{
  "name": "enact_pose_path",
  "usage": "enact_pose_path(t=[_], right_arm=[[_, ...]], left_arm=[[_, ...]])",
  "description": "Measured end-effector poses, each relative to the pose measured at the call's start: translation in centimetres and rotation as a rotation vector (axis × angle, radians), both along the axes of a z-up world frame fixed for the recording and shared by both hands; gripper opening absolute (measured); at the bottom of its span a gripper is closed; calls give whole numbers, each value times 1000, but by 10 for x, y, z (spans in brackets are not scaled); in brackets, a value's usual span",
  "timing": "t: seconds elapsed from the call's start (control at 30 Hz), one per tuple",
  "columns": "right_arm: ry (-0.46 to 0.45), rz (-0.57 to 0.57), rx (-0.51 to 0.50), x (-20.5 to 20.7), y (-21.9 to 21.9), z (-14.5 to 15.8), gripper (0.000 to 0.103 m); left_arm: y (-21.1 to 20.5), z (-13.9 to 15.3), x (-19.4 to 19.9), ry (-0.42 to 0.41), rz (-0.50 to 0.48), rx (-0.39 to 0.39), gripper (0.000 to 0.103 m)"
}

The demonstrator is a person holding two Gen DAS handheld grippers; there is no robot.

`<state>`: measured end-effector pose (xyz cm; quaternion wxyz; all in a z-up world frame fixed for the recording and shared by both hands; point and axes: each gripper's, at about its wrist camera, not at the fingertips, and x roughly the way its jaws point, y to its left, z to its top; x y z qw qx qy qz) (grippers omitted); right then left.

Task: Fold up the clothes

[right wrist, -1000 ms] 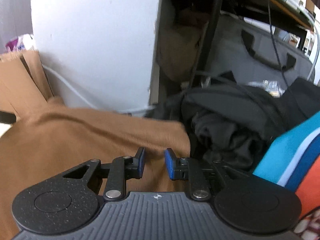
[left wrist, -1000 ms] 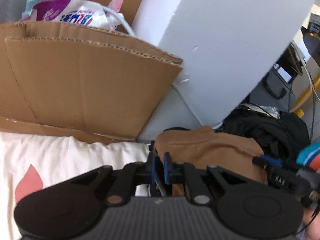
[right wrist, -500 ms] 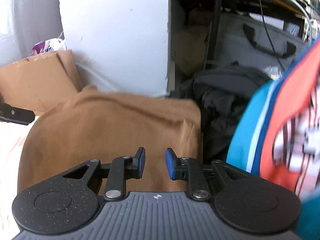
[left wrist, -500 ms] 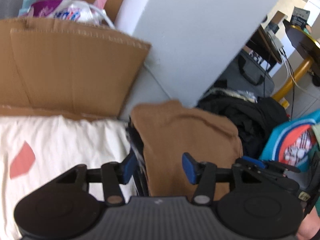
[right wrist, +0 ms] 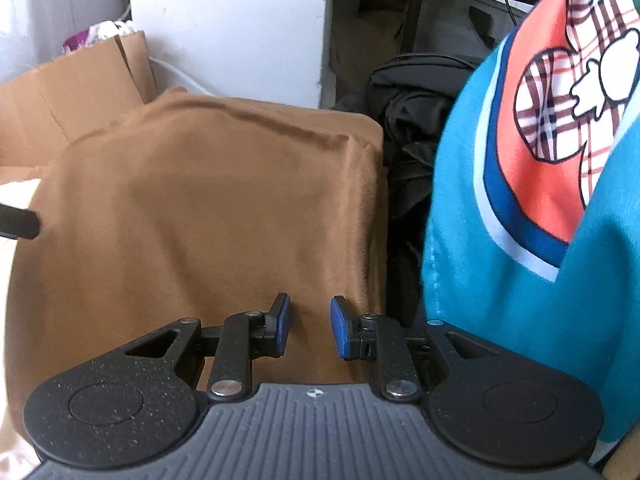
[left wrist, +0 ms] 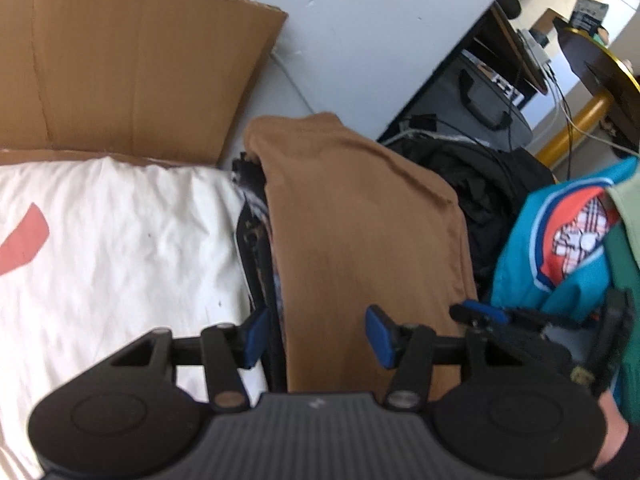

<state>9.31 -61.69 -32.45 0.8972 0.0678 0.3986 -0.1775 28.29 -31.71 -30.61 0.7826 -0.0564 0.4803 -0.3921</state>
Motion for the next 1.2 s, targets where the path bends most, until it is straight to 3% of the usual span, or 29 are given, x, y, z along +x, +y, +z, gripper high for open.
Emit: enact_pose_path(t=[0.2, 0.57, 0.63, 0.77, 0.93, 1.2], right_arm=[[13, -43, -39, 2, -9, 0, 27], [-103, -17, 32, -13, 4, 16, 28], [-99, -14, 46, -16, 7, 12, 28], [-78, -45, 90, -30, 4, -1, 28], [-65, -75, 111, -55, 4, -17, 27], [-62, -87, 96, -74, 11, -22, 27]], left_arm=[[6, -17, -12, 35, -14, 13, 55], [16, -31, -35, 70, -31, 12, 50], [19, -34, -40, 85, -42, 10, 38], [23, -38, -49, 88, -59, 13, 30], [31, -38, -48, 113, -40, -4, 11], [36, -32, -50, 119, -45, 2, 8]])
